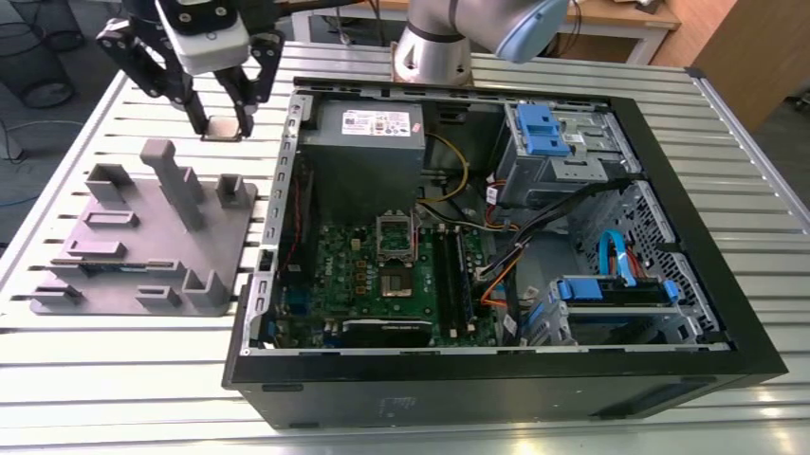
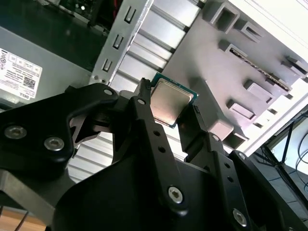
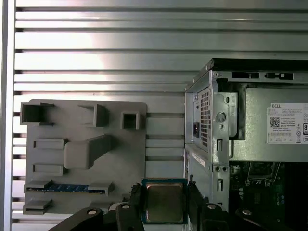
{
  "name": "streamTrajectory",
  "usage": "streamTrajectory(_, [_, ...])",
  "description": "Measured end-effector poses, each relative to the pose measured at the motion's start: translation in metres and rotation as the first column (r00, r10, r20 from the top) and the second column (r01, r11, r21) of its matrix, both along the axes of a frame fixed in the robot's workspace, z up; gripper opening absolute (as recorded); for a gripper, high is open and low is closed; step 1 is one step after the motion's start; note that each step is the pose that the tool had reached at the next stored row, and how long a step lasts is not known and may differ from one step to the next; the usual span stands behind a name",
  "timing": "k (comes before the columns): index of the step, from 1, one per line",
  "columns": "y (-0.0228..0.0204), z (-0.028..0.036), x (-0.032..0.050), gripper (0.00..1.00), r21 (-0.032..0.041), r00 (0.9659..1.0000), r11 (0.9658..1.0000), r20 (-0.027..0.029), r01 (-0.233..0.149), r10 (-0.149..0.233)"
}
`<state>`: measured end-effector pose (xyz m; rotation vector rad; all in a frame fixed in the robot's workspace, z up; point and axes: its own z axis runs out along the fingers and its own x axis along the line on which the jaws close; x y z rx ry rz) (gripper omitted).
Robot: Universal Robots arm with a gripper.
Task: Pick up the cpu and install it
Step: 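Pick up the cpu and move it towards the insertion slot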
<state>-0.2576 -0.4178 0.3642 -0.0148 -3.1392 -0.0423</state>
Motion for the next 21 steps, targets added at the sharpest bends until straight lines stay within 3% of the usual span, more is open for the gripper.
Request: streamTrajectory(21, [0.0000, -0.0006, 0.0795, 0.47, 0.0000, 1.0000, 1.0000, -0.0004, 0.000, 0.000])
